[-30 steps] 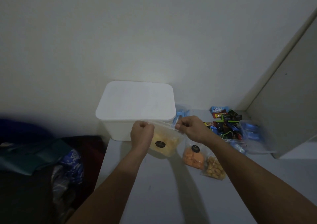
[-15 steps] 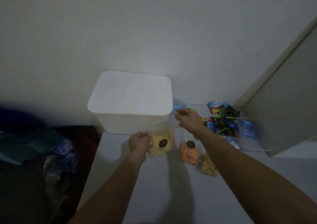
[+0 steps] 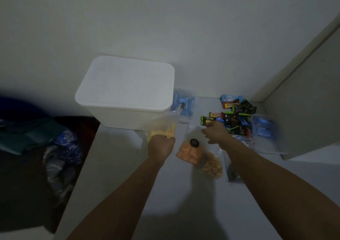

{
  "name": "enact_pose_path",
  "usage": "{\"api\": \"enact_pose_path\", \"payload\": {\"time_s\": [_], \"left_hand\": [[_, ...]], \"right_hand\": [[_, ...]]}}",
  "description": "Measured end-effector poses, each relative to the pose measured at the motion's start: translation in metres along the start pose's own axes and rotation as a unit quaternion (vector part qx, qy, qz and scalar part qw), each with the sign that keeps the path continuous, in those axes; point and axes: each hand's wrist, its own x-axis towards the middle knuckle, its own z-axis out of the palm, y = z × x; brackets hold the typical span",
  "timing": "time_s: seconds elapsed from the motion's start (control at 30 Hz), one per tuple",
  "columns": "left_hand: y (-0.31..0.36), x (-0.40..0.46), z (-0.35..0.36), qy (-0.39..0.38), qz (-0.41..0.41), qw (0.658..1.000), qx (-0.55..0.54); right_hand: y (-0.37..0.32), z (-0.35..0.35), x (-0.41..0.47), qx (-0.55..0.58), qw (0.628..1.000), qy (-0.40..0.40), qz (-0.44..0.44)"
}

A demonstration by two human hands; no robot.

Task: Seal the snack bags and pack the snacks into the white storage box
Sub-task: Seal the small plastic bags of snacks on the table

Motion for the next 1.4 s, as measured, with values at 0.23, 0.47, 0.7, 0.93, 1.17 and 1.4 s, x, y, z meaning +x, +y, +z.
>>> {"api": "enact_pose_path", "payload": {"time_s": [0.23,0.47,0.7,0.93,1.17,1.4], "left_hand": [[0.022,-0.002,0.057,-0.089,0.049,0.993,0.053],[0.027,0.02,0.082,-0.142,0.011,0.978,0.152],[0.014,0.028,0.094,-0.096,0.02,0.985,0.142],[0.02,0.009,0.084,-0.069,0.079,0.992,0.07],[0.023,-0.016,0.044,-0.029,0.101,0.994,-0.025],[0.013,-0.037,0.003,0.003,0.136,0.988,-0.076]], "right_hand": [[0.036,-0.008,0.03,-0.012,0.999,0.014,0.039],[0.05,-0.008,0.042,-0.066,0.998,-0.011,0.006],[0.055,-0.002,0.047,-0.011,0.999,-0.012,0.037],[0.058,0.001,0.034,0.008,1.0,0.0,0.013],[0.044,-0.009,0.005,0.068,0.997,-0.002,-0.037],[0.012,-0.006,-0.039,0.134,0.98,-0.031,-0.142]]}}
